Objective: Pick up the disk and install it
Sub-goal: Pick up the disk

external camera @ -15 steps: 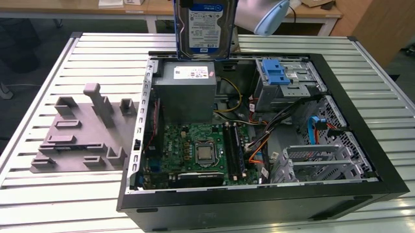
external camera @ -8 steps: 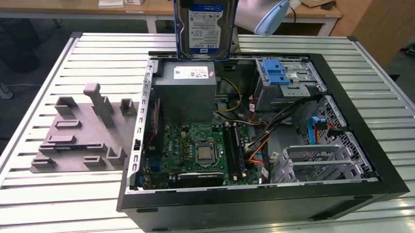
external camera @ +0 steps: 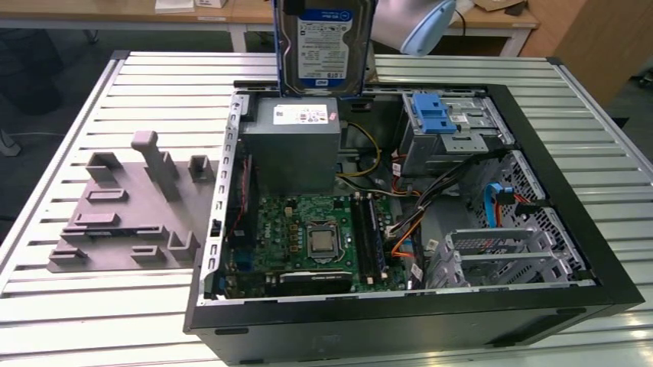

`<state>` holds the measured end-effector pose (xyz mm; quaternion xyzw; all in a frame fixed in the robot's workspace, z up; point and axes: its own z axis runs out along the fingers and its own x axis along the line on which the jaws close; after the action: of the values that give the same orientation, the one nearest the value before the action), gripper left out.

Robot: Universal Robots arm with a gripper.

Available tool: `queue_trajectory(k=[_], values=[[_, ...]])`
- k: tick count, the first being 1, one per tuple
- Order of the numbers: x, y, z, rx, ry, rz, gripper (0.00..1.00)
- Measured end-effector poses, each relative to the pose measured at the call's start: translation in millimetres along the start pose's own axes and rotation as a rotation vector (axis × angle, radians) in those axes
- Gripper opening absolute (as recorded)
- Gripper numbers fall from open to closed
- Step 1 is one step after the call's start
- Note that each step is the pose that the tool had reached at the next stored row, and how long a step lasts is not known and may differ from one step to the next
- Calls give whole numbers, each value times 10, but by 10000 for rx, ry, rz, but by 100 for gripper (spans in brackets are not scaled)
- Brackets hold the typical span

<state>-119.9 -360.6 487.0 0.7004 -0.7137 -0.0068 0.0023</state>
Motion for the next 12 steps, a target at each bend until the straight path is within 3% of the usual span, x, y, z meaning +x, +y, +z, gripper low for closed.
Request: queue_trajectory(k=[12], values=[[13,-11,0,-1,0,0,36]])
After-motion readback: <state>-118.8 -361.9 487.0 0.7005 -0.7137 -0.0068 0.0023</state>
